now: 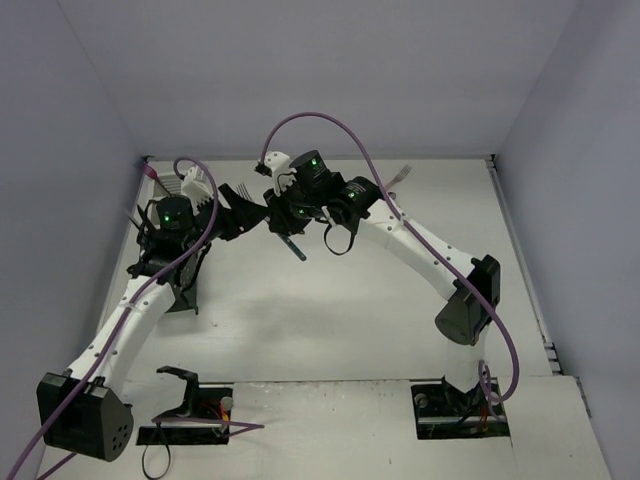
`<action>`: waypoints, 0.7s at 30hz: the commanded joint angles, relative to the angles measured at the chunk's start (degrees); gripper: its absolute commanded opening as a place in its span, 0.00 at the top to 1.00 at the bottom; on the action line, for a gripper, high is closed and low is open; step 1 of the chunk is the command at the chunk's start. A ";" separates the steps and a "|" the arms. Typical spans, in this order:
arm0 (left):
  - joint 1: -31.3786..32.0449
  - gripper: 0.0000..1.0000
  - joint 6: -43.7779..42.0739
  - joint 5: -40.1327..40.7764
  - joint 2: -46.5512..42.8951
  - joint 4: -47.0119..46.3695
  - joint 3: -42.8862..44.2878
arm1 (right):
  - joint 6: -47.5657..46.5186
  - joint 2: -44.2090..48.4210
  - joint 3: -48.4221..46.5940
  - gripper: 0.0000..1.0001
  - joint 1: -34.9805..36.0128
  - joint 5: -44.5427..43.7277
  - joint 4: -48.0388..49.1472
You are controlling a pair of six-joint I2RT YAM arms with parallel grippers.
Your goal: Sort the eating utensils into containers
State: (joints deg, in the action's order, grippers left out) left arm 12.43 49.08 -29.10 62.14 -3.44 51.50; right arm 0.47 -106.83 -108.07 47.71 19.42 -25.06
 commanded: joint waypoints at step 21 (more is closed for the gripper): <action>-10.12 1.00 -13.31 -1.30 1.81 5.24 14.11 | -4.74 7.86 -0.25 0.00 -2.21 2.23 3.70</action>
State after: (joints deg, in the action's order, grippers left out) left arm 7.48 47.23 -29.21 62.74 -1.32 52.24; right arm -2.48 -106.08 -108.04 47.52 21.22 -24.63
